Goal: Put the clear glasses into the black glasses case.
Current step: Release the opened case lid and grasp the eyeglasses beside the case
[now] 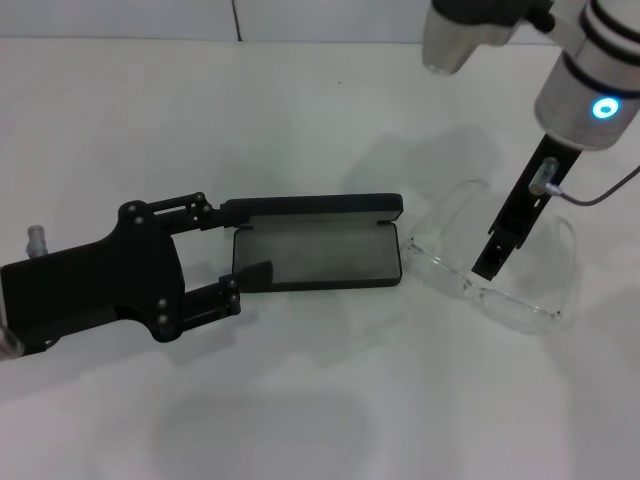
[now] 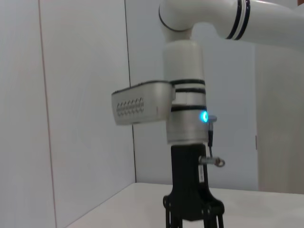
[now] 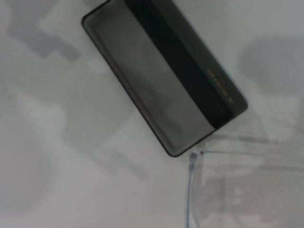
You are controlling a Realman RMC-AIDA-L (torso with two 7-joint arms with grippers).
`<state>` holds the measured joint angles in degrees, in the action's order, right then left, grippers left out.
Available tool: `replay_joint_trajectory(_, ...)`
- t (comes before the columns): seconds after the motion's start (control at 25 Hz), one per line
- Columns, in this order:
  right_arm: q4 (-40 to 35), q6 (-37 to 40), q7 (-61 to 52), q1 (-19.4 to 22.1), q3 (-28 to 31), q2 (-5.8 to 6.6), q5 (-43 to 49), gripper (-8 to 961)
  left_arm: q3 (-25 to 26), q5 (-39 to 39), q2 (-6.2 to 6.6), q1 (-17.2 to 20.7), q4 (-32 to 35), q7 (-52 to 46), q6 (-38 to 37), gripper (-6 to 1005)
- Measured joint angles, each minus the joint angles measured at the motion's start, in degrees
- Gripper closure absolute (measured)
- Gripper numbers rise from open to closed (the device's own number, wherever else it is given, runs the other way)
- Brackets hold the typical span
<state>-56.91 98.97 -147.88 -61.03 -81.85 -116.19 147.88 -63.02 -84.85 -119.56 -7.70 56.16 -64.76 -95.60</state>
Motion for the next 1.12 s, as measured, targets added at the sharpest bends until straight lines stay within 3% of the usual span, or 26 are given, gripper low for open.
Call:
replay_joint_trajectory(0.24,1.4,-5.0,-2.6,0.1,-6.5,0.00,-1.3,278,0.0,-0.2,0.07,-0.3,-0.1,0.0,0.0,415)
replay_joint_trajectory(1.12,5.5,-10.3,-3.4,0.3,-13.3,0.00,-7.1,279,0.0,-0.2,0.02,-0.3,-2.3,1.6,-0.1,415)
